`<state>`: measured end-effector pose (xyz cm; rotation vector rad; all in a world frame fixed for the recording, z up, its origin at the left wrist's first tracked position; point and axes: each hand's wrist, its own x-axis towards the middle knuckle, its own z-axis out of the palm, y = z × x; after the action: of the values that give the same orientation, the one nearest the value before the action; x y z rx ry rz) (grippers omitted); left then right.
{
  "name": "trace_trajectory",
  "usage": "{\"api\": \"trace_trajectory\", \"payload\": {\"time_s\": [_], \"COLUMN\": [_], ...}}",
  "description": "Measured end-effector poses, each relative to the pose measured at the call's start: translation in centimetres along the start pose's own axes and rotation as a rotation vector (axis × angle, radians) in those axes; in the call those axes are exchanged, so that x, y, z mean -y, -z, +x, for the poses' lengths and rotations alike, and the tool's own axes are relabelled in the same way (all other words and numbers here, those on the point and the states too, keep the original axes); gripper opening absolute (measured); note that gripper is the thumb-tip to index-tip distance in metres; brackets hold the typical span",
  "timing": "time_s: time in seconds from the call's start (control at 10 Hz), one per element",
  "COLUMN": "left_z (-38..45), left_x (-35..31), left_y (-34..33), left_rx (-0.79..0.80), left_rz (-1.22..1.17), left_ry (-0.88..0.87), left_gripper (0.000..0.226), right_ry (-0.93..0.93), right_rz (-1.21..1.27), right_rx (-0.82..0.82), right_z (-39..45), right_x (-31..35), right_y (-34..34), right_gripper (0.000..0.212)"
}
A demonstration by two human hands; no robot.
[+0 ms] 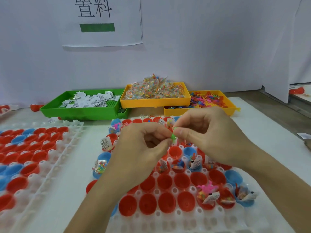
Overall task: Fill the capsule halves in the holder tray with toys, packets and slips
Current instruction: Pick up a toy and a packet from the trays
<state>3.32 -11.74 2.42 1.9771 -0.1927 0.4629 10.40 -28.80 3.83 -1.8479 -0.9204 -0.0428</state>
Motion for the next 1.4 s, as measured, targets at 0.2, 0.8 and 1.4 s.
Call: {"api": "trace_trajectory", "payload": {"time_s": [0.2, 0.8, 1.4], "left_z": [0.4, 0.6, 0.7], "left_x": [0.3, 0.5, 1.0], "left_y": [1.3, 2.5, 2.3], "left_rx": [-0.206, -0.304, -0.346], "left_rz": [-0.15, -0.055, 0.008], "left_ry": [0.018, -0.027, -0.019], "left_gripper": [0.014, 0.025, 0.029], "right_ry": [-0.022, -0.088, -0.063], "right_rz": [-0.006, -0.336, -0.298], "right_rx": [0.29, 0.657, 0.399], "right_z": [-0.6, -1.4, -0.3], "right_x": [1.4, 2.7, -0.3], "right_y": [2.9, 0.3, 1.9], "right_gripper": [0.015, 0.01, 0.006]}}
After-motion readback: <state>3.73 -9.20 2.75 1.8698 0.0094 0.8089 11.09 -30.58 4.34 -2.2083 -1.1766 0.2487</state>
